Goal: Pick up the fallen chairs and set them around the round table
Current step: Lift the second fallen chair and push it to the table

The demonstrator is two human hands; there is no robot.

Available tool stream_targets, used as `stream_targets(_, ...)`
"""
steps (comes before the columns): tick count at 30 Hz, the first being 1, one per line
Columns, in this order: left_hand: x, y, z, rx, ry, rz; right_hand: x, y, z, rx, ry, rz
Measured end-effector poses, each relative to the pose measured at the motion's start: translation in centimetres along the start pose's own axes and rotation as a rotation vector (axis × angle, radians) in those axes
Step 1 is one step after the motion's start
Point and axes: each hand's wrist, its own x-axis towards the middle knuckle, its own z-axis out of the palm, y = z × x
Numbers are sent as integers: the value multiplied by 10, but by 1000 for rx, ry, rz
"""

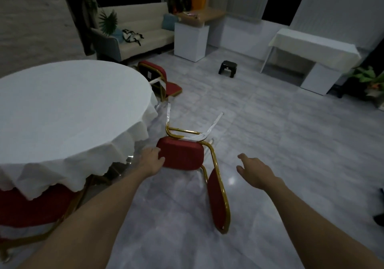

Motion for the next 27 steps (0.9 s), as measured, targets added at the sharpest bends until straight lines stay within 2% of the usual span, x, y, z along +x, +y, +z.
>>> stream_targets(3,10,26,19,-117,37,-82,36,37,-4,-16,-4,-54)
stream_targets(8,-19,112,49,-285,128,-232,85,93,-11,-87,-94,-197)
stream_targets(16,-33,138,114,-477,197,-393,144,135,3,-92,-181,-302)
stream_targets(20,-28,129,160,-508,163,-488,177,146,46,-52,-194,-283)
stream_targets(27,15,77,348,-590,135,-631,252,177,198,6,-200,-278)
